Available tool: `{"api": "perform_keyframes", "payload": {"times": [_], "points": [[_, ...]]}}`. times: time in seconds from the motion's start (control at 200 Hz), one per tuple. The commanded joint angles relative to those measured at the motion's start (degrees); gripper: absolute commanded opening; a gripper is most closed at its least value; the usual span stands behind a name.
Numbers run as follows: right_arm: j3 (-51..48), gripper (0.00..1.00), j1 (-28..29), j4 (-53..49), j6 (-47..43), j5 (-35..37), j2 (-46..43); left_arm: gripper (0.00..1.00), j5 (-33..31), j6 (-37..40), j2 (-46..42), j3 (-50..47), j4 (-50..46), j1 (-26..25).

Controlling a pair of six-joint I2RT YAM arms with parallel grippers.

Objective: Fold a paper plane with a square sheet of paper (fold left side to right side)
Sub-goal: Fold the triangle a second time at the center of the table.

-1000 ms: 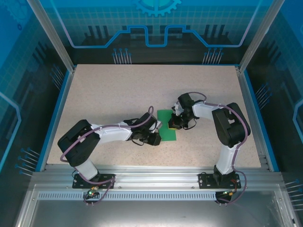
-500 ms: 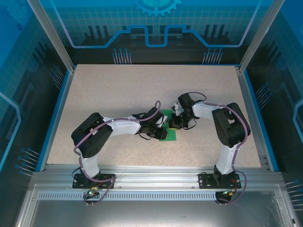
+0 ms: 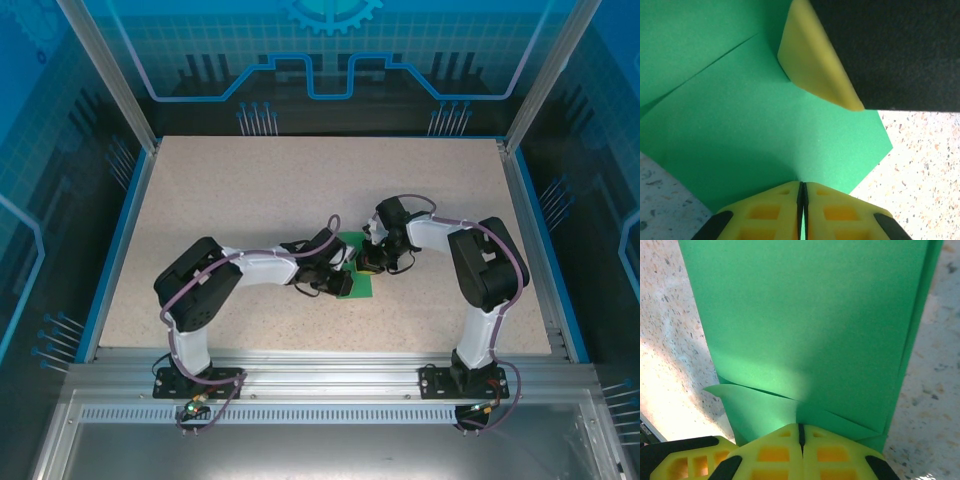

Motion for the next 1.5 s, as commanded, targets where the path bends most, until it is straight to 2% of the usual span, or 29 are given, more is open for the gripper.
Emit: {"api": "perform_keyframes", "payload": {"times": [0.0,0.37,0.955,1.14,1.231,1.351,1.496], "points": [[-1.18,0.05,-1.35,-4.66,-0.65,7.05,3.32,0.13,0.8,-1.4,-1.65,-4.46,-3.94,0.39],[-1.1,0.05,-1.35,-4.69,-0.64,7.04,3.38,0.12,1.44,-3.38,-3.82,-10.94,-0.86,0.34],[-0.82,0.05,-1.35,-4.79,-0.85,6.71,3.56,0.12,1.4,-2.05,-7.15,-13.24,-3.33,-0.25],[-0.46,0.06,-1.35,-3.67,-1.08,5.04,1.61,0.12,0.77,-2.21,-10.62,-12.92,-4.27,-0.14],[0.21,0.1,-1.43,-3.33,-1.34,3.93,-0.88,0.14,0.12,-2.3,-13.14,-12.25,-5.32,0.07],[1.36,0.26,-1.9,-3.69,-2.1,4.45,-5.41,0.18,-0.82,-3.22,-16.85,-11.92,-5.45,1.46],[0.73,0.43,-4.35,-4.78,-3.37,5.54,-10.83,0.3,-0.75,-5.18,-18.3,-11.07,-3.52,3.82]]}}
